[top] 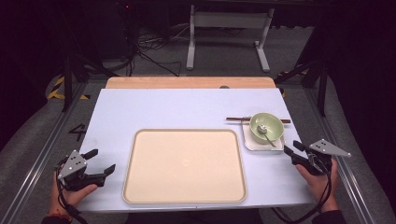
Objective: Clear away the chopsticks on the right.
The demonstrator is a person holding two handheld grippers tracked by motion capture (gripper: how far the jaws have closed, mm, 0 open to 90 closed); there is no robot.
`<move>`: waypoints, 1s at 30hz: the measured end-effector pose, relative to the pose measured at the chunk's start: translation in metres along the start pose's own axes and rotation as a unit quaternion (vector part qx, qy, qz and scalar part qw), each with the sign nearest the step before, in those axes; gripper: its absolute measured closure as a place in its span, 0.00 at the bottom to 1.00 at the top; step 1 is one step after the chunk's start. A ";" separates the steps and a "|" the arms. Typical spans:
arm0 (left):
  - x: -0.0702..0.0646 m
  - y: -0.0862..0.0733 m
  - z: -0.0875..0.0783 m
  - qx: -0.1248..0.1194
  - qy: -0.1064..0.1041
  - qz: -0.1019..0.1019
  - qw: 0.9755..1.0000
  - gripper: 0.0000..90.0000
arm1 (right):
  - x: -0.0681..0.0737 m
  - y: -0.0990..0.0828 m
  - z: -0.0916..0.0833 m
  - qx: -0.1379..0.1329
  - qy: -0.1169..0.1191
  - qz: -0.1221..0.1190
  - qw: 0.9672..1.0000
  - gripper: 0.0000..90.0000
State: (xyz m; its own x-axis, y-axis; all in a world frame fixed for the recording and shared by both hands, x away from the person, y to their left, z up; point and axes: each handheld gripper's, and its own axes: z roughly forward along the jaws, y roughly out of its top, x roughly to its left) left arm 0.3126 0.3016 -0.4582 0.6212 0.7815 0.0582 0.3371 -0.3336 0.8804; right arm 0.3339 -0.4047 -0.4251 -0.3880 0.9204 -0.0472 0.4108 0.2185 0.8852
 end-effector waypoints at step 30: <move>-0.006 0.002 0.005 0.007 0.004 0.017 1.000 0.20 | -0.060 0.062 0.087 0.069 -0.020 0.009 0.997 1.00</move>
State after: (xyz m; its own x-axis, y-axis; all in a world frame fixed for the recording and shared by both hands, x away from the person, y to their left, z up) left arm 0.3130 0.2938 -0.4585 0.6262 0.7742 0.0924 0.3258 -0.3675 0.8711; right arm 0.4544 -0.4185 -0.4081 -0.3470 0.9364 -0.0532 0.5275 0.2417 0.8144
